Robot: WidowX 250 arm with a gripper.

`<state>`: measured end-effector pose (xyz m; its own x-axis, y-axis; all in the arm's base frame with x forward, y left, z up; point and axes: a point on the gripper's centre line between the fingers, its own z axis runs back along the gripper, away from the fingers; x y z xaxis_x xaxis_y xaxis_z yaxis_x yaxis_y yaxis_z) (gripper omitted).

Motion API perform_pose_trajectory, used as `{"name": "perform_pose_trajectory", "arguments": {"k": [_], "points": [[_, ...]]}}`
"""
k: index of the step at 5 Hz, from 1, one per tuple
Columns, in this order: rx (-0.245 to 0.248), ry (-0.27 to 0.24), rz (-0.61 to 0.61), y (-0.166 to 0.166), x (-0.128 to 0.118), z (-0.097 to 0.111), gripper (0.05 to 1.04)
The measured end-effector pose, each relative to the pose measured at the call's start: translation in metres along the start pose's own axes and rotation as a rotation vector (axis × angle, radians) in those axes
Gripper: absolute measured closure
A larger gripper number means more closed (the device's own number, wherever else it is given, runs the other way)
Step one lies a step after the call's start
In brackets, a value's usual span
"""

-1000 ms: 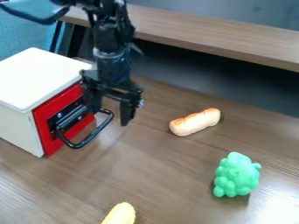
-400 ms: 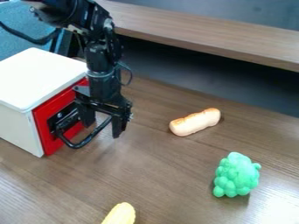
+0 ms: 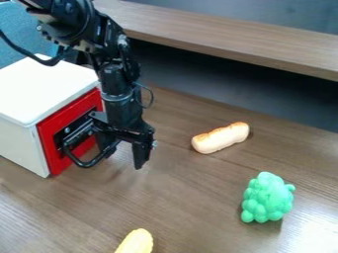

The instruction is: Open the drawer

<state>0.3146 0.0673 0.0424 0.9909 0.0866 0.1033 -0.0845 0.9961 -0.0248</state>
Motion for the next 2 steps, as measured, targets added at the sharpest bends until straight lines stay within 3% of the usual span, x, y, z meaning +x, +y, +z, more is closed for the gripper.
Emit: {"name": "perform_pose_trajectory", "arguments": {"k": [1,2], "points": [[-0.044,0.0,-0.055,-0.016,-0.003,-0.005,0.084],[-0.056,0.015,-0.13,-0.038,-0.006,-0.007,0.084]]}}
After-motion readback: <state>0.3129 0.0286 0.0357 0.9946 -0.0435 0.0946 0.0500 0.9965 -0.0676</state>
